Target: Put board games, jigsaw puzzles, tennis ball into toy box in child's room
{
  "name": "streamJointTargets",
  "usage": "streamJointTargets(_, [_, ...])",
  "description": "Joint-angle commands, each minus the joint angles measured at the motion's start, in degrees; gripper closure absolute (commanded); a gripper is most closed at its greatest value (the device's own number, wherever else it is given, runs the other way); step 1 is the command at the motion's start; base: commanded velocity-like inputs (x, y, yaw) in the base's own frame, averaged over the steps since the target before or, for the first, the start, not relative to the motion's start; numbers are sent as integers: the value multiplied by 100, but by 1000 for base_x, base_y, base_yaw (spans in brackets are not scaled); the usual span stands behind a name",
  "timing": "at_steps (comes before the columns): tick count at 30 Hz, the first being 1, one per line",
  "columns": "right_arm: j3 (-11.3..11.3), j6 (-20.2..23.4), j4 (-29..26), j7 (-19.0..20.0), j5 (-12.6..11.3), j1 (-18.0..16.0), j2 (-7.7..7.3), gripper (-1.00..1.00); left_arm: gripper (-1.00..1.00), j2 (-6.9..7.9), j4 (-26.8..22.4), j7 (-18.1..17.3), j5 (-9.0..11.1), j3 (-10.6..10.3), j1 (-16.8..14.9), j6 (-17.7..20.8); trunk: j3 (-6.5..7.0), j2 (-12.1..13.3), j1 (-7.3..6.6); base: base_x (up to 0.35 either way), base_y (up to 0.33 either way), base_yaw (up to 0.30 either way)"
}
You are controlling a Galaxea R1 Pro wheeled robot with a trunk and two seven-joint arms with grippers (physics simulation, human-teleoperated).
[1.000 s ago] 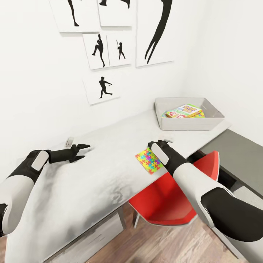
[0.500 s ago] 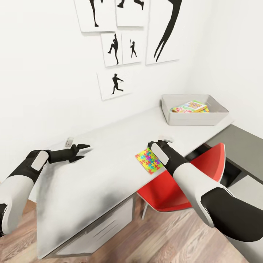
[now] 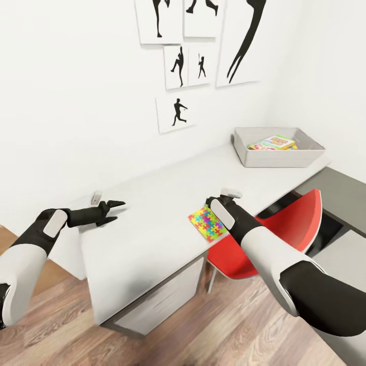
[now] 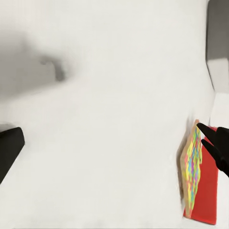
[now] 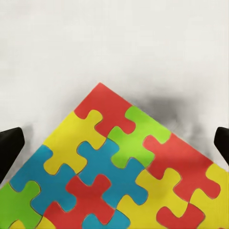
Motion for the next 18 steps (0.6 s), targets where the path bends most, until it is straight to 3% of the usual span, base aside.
streamJointTargets(1, [33,21,-4,-40,-58,-6,-5,-100,-100,0,5,-20,-127,10,-2,-4,-6,-3,-1,-175,225,0])
streamJointTargets(18, [33,21,-11,-39,-60,-6,-1,-100,-100,3,5,-20,-127,11,-2,-4,-6,-3,-1,-193,215,0])
